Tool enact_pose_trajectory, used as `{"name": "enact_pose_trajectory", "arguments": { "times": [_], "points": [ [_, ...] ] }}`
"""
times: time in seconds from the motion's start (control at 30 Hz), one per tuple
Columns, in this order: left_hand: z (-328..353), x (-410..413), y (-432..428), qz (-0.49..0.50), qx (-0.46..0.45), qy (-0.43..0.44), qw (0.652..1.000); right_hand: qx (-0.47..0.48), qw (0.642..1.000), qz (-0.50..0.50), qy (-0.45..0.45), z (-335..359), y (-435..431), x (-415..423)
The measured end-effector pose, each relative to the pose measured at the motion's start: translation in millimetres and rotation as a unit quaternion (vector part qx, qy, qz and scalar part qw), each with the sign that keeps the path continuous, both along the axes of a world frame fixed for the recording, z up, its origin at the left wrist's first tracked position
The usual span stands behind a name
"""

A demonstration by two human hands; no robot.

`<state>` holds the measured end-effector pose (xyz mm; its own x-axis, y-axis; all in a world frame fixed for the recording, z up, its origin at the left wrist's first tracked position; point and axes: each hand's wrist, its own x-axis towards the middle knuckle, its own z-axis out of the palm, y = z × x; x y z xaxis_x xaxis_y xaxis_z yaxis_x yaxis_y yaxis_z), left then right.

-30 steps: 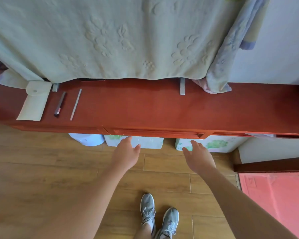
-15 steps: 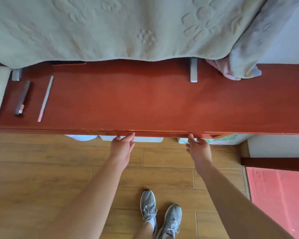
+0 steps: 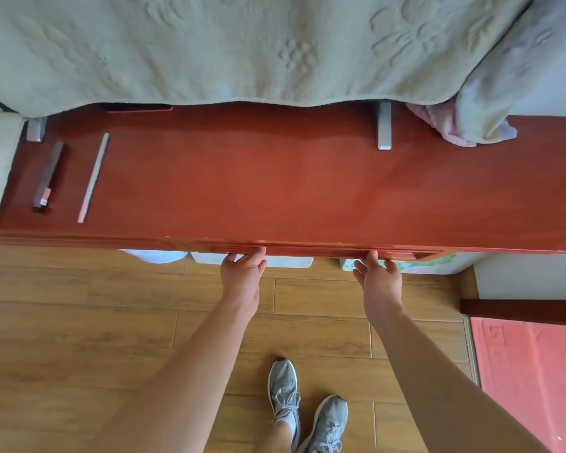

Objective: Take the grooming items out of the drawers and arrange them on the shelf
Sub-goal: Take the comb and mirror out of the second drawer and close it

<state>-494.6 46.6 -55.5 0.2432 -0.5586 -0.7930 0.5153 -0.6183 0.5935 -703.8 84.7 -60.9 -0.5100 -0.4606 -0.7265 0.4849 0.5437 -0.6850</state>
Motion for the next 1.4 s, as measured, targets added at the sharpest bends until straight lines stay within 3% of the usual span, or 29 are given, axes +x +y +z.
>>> {"name": "enact_pose_trajectory", "arguments": {
  "times": [0.4,1.4],
  "points": [
    [3,-6,21,0.064,-0.009,0.026,0.998,-0.061,0.995,-0.058,-0.050,0,12,8],
    [-3,22,202,0.079,-0.025,0.025,0.996,-0.070,0.991,-0.069,-0.090,2,197,31]
  ]
}}
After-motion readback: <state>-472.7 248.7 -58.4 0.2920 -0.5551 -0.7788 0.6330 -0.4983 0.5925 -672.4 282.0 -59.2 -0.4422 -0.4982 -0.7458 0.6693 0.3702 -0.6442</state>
